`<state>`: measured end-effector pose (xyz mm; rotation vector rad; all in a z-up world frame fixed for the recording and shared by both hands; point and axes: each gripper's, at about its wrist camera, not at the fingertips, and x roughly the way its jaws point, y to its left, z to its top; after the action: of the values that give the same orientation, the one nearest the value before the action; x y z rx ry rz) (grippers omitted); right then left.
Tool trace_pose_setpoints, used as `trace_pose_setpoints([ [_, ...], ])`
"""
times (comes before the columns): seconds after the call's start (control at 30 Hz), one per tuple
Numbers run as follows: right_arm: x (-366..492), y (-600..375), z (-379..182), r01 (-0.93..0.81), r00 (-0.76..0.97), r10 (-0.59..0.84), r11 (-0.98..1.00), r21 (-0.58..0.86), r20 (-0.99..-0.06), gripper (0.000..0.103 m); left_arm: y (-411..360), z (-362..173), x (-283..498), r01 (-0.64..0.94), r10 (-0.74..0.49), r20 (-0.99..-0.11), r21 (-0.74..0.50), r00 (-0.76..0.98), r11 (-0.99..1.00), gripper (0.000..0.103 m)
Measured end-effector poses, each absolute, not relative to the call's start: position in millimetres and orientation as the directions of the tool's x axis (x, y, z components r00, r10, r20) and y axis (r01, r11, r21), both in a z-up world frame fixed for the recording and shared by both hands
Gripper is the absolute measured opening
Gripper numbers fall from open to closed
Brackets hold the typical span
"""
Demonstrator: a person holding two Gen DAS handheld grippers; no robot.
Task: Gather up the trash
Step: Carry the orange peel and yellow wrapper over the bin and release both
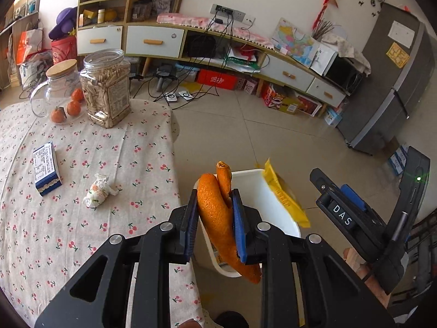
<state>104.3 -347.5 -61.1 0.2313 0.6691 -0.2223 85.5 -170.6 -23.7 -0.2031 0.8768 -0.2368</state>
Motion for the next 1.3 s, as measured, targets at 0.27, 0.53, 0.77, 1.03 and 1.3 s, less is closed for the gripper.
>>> trace_pose_setpoints([
  [0.27,83.2,-395.2,-70.8,0.427,0.682,-0.272,0.902,0.067,-0.678,0.096,-210.8,-51.1,92.8,0.158,-0.333,-0.766,-0.296,0.549,0.942,0.024],
  [0.53,69.4,-411.9,-66.7,0.463,0.649,-0.374,0.885,-0.046,-0.662,0.096,-234.0,-75.8,102.5,0.180,-0.348,-0.791,-0.299,0.503,0.937,0.024],
  [0.77,72.3,-412.6,-73.1,0.444,0.620,-0.381,0.891,-0.093,-0.686,0.096,-242.5,-91.1,110.0,0.193,-0.401,-0.792,-0.351,0.461,0.916,0.026],
  [1.03,70.8,-412.3,-71.6,0.451,0.619,-0.387,0.887,-0.094,-0.683,0.096,-243.8,-88.0,116.3,0.214,-0.405,-0.783,-0.344,0.473,0.914,0.068],
  [1.3,75.7,-381.6,-66.2,0.404,0.654,-0.364,0.909,-0.100,-0.663,0.096,-225.9,-74.5,104.3,0.165,-0.274,-0.779,-0.219,0.565,0.962,0.075],
])
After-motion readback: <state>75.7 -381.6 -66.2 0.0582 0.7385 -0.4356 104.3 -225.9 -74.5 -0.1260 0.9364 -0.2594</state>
